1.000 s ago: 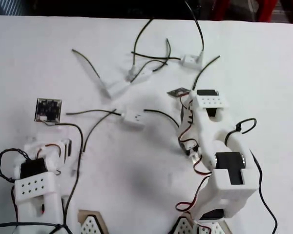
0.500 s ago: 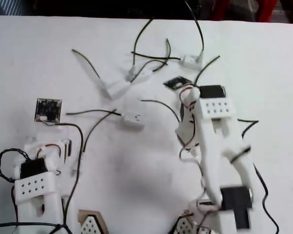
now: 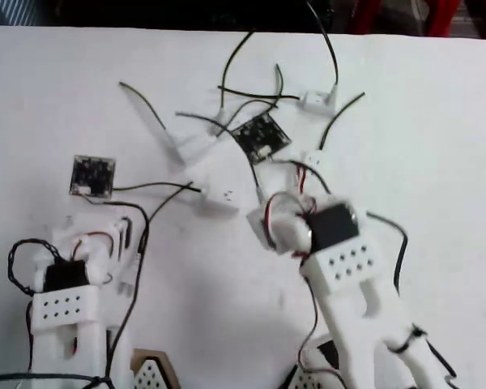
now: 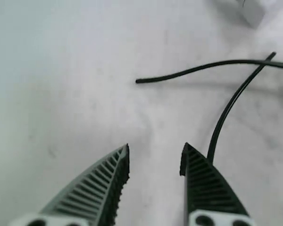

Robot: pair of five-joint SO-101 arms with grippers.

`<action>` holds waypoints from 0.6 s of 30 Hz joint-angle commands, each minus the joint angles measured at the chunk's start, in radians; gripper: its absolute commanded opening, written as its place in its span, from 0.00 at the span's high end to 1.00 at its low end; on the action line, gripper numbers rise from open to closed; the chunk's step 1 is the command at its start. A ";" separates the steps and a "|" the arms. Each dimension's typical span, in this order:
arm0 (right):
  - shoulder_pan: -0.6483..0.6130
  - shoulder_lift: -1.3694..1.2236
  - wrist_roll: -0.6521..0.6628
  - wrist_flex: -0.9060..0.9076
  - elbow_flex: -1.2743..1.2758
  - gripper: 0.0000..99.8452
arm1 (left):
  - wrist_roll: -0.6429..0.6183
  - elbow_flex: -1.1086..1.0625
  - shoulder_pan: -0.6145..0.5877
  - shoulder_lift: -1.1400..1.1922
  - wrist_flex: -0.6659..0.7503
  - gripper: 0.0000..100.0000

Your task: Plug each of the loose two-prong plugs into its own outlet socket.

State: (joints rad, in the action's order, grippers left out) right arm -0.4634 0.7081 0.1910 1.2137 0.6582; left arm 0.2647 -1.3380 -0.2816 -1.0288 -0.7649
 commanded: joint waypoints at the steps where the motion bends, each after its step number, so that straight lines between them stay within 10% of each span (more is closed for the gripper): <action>1: -0.038 0.142 -0.094 -0.225 0.127 0.98 | -0.155 0.141 0.056 -0.024 0.029 0.82; 18: -0.225 0.751 -0.239 -0.532 0.629 0.98 | -0.239 0.342 0.455 -0.024 0.023 0.82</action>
State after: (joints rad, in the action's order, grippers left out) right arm -0.6690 1.3725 -0.0422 0.7012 1.2643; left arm 0.0253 -1.0602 0.0744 -1.0288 -0.7541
